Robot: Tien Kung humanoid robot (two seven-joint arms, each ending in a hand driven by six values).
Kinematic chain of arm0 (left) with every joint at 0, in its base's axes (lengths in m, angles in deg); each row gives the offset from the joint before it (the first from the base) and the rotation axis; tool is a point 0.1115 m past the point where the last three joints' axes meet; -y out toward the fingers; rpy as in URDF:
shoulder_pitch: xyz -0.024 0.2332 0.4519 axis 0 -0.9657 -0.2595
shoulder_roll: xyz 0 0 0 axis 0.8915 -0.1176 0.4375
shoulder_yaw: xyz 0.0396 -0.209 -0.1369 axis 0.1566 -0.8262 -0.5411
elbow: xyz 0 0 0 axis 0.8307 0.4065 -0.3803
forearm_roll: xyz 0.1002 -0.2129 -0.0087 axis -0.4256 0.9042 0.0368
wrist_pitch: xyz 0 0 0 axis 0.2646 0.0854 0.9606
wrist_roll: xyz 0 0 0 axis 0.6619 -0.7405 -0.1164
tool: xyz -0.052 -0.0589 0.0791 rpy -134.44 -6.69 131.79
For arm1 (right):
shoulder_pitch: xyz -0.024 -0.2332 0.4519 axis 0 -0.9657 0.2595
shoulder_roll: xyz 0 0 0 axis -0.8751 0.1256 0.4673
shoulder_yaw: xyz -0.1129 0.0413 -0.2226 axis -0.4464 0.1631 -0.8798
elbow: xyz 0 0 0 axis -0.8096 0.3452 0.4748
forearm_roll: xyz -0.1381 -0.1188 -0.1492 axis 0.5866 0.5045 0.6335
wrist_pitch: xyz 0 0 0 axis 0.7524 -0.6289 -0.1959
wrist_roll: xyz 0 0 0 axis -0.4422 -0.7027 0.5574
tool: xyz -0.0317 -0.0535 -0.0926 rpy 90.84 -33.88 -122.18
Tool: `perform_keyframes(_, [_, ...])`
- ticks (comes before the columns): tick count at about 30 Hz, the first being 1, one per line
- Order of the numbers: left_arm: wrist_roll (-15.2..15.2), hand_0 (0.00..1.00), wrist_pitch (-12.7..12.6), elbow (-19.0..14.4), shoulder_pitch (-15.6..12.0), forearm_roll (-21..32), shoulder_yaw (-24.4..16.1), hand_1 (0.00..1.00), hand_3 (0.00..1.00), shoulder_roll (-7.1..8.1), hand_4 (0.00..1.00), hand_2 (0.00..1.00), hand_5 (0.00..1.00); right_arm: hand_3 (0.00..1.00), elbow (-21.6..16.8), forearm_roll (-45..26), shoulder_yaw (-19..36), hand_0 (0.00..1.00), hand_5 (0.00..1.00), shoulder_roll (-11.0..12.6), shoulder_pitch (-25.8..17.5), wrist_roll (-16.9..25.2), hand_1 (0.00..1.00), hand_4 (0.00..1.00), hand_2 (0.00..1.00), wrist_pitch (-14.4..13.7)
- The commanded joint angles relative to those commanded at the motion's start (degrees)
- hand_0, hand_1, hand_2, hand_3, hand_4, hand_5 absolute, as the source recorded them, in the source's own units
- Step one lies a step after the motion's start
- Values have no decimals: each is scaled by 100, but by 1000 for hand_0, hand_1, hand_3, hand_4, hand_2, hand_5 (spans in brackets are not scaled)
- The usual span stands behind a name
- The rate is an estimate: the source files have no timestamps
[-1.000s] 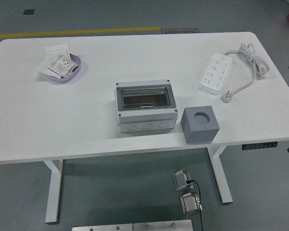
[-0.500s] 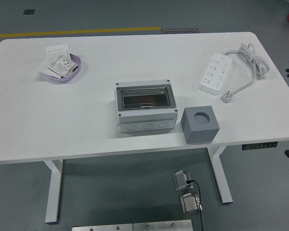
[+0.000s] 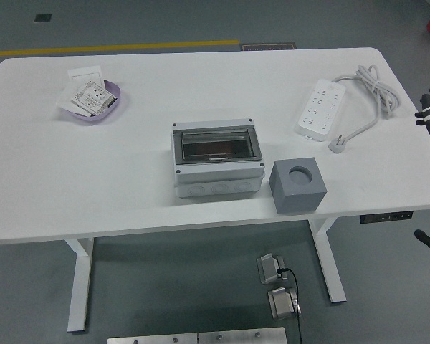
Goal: Pick up the cylinder from the cube,place it in the box,flap close box
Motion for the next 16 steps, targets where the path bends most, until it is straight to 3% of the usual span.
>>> perform_keyframes(8, [-42,781,14,0,-75,-100,-105,778,587,-57,703,750,79,662,95,-303,-390,433,455,88,285,75,468,774,603,123])
perform_keyframes(16, [-14,781,10,0,-33,-71,-41,778,587,-1,702,750,79,664,174,-607,-798,432,453,25,463,173,477,774,606,324])
